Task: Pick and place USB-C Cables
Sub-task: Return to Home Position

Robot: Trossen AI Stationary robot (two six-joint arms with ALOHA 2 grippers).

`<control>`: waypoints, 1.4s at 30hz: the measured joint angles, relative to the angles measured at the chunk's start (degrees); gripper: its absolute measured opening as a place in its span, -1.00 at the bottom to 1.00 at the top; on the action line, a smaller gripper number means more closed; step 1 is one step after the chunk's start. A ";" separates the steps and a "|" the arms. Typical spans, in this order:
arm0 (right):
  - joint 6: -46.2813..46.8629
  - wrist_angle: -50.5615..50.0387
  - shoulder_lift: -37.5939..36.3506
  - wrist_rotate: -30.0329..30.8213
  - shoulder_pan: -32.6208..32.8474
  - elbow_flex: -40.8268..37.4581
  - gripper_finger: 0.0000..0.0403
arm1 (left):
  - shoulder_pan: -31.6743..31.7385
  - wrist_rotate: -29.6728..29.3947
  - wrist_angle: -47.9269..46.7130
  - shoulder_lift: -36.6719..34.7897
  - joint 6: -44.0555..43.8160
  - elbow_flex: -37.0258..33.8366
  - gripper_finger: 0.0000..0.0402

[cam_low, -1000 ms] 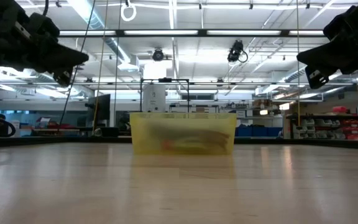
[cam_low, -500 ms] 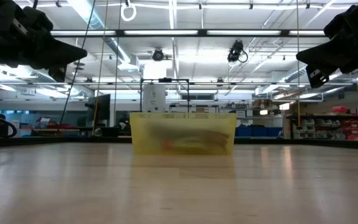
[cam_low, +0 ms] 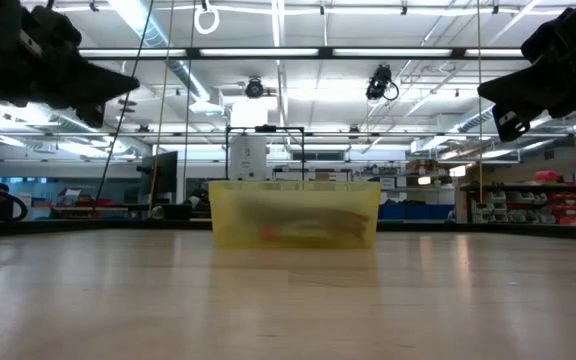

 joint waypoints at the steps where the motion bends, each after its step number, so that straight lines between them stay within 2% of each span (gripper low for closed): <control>1: 0.09 -0.01 0.00 -0.02 0.00 0.00 -0.97 | 0.00 0.09 -1.99 -0.19 -0.09 0.00 -0.99; 3: 0.47 -0.01 0.03 -0.08 0.00 0.00 -0.97 | 0.00 0.37 -6.83 -0.77 -1.50 0.04 -0.99; 7: 0.49 -0.04 0.60 -0.66 0.02 0.00 -0.96 | 0.13 4.04 -10.58 -0.58 -2.32 1.05 -0.99; 11: 1.14 -0.01 2.01 -1.14 0.02 0.00 -0.96 | 0.17 3.69 -15.01 -0.76 -2.72 2.45 -0.99; 19: -0.85 0.44 3.78 -1.37 0.00 0.00 -0.96 | 0.17 3.40 -12.33 -0.82 -2.04 1.92 -0.99; 24: -2.61 4.13 3.74 -2.19 0.00 0.00 -0.96 | 0.17 2.13 -10.52 -0.83 -0.80 1.62 -0.99; 28: -3.48 5.27 3.74 -2.68 -0.02 0.00 -0.96 | 0.17 1.74 -5.94 -0.66 -0.47 0.02 -0.99; 36: -0.93 1.47 3.78 -2.67 0.00 -0.35 -0.95 | 0.17 1.91 -7.36 -0.08 -0.72 0.07 -0.99; 42: -0.84 1.24 3.78 -1.86 0.00 -0.35 -0.94 | 0.17 2.02 -7.80 2.99 -1.29 0.07 -0.92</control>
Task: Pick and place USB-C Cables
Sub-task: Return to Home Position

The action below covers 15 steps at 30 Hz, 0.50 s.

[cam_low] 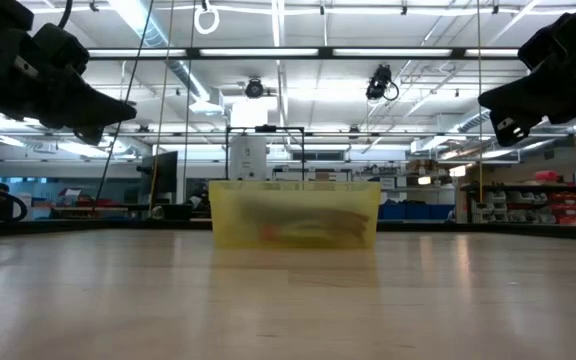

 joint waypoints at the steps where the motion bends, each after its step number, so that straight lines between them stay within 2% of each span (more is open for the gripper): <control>1: -0.02 0.02 0.00 0.33 0.00 0.00 -0.94 | 0.00 -0.01 -0.01 0.46 -0.07 0.00 -0.90; 15: -0.73 0.12 0.00 0.75 -0.01 -0.02 -0.94 | -0.02 -0.28 2.54 2.29 -0.08 -0.07 -0.83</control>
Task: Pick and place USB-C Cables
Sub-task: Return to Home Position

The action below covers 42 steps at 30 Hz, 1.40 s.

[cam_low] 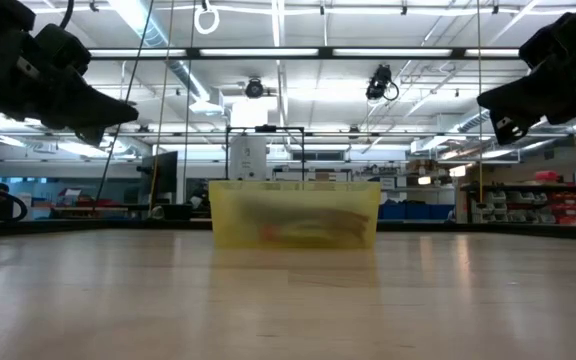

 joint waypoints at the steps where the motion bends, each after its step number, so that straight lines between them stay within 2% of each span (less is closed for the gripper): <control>1: -2.45 0.15 0.00 0.14 -0.01 0.00 -0.94 | 0.00 0.03 0.00 0.01 0.00 0.00 -0.83; 4: -13.80 0.64 -0.01 1.50 -0.05 0.00 -0.94 | 0.00 0.07 0.29 0.00 0.00 0.00 -0.83; 7: -17.74 0.67 0.00 1.55 -0.05 0.00 -0.94 | 0.00 0.09 0.35 0.00 0.00 0.00 -0.83; 42: -17.98 0.78 0.00 1.53 -0.05 -0.02 -0.94 | 0.00 0.15 0.59 0.00 0.00 0.00 -0.84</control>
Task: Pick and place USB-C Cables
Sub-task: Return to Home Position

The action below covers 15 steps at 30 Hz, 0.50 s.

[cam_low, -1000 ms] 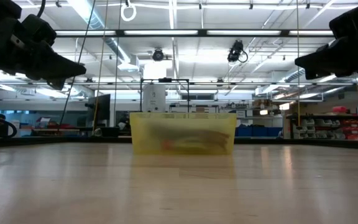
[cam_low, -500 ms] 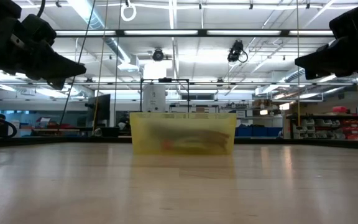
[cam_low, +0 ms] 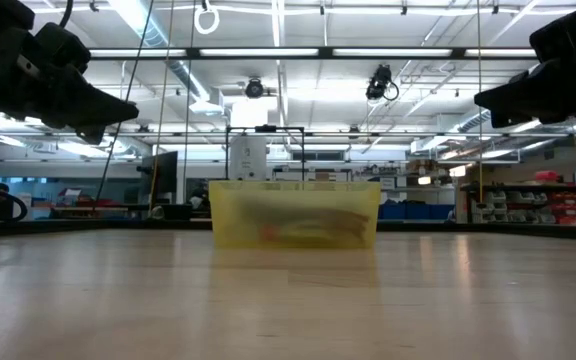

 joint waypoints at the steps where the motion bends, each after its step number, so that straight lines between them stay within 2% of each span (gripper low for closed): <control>1: 0.00 0.00 0.00 0.00 0.00 0.00 -0.94 | 0.00 0.00 0.00 0.00 0.00 0.00 -0.84; 15: 0.00 0.00 0.00 0.00 0.00 0.00 -0.94 | 0.00 0.00 -0.02 0.00 0.00 0.00 -0.84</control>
